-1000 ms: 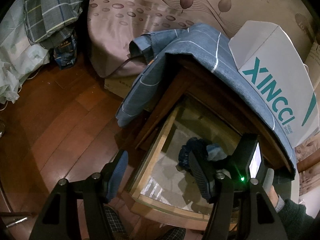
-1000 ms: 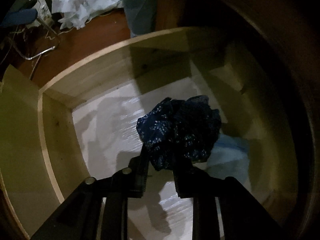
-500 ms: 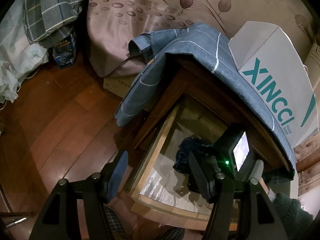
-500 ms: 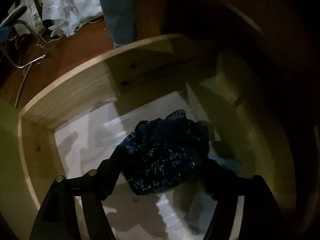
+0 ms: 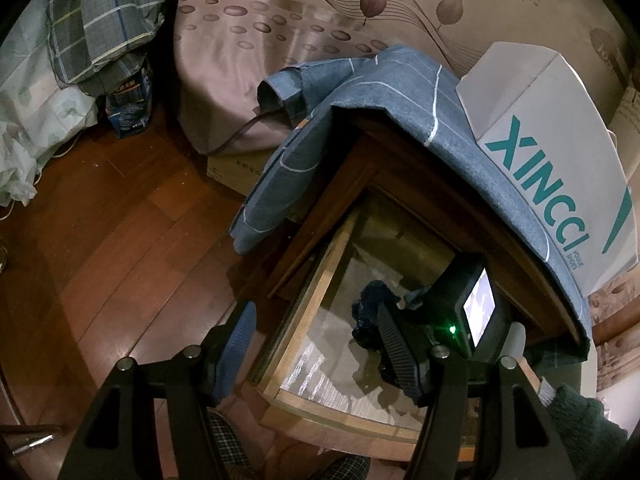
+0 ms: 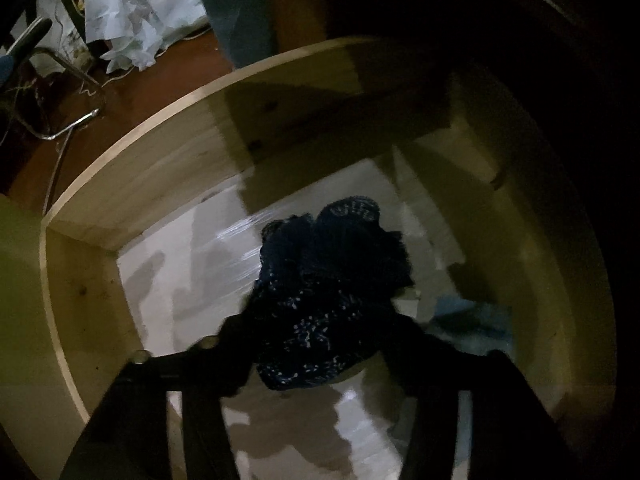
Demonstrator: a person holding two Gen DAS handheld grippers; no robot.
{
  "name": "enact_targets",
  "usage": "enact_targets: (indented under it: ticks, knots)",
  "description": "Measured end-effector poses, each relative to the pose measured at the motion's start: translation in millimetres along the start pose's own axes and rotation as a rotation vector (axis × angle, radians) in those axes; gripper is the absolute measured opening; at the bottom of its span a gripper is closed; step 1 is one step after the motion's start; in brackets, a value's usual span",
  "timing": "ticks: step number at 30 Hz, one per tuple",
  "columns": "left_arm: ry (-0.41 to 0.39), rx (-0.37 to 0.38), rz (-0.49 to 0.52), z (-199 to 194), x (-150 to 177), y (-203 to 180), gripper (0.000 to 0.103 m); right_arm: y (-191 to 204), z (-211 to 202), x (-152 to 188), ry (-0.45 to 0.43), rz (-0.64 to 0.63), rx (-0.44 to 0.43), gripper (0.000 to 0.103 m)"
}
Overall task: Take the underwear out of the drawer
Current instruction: 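Grasp the dark blue lace underwear with the right tool and lift it, then move the open left tool into the drawer to the light blue sock while right holds the underwear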
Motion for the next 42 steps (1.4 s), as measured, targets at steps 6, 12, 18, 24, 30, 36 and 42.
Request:
enact_targets:
  ticks: [6, 12, 18, 24, 30, 36, 42]
  knots:
    - [-0.002, -0.001, 0.004, 0.2, -0.3, 1.5, 0.065, 8.2, -6.5, 2.2, 0.027, -0.001, 0.030, 0.031]
    - [-0.001, -0.001, 0.005, 0.5, 0.2, 0.8, 0.065, 16.1, -37.0, 16.3, -0.003, 0.013, 0.043, 0.030]
    - [0.009, 0.001, 0.010, 2.4, 0.7, 0.6, 0.065, 23.1, -74.0, 37.4, -0.055, 0.080, 0.034, 0.030]
    - [0.005, -0.012, 0.033, 3.2, 3.9, -4.1, 0.065, 6.5, -108.8, 82.4, -0.139, 0.274, 0.020, 0.030]
    - [0.005, -0.040, 0.077, 5.0, 7.0, -14.2, 0.065, -16.1, -126.1, 123.2, -0.174, 0.479, 0.031, 0.031]
    - [0.008, -0.057, 0.111, 5.7, 9.1, -20.6, 0.065, -26.9, -132.8, 152.8, -0.190, 0.616, -0.003, 0.031]
    - [0.061, -0.090, 0.193, 15.2, 13.2, -33.9, 0.065, -22.8, -134.4, 176.5, -0.210, 0.720, -0.042, 0.031]
Point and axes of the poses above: each gripper's, at about its wrist camera, not at the fingertips, and z roughly the way its jaws point, y to its left, x to its underside, the point moved 2 cm from there along z, roughly the way its jaws point, and after that the axes turned 12 degrees about y, right-handed, at the moved point
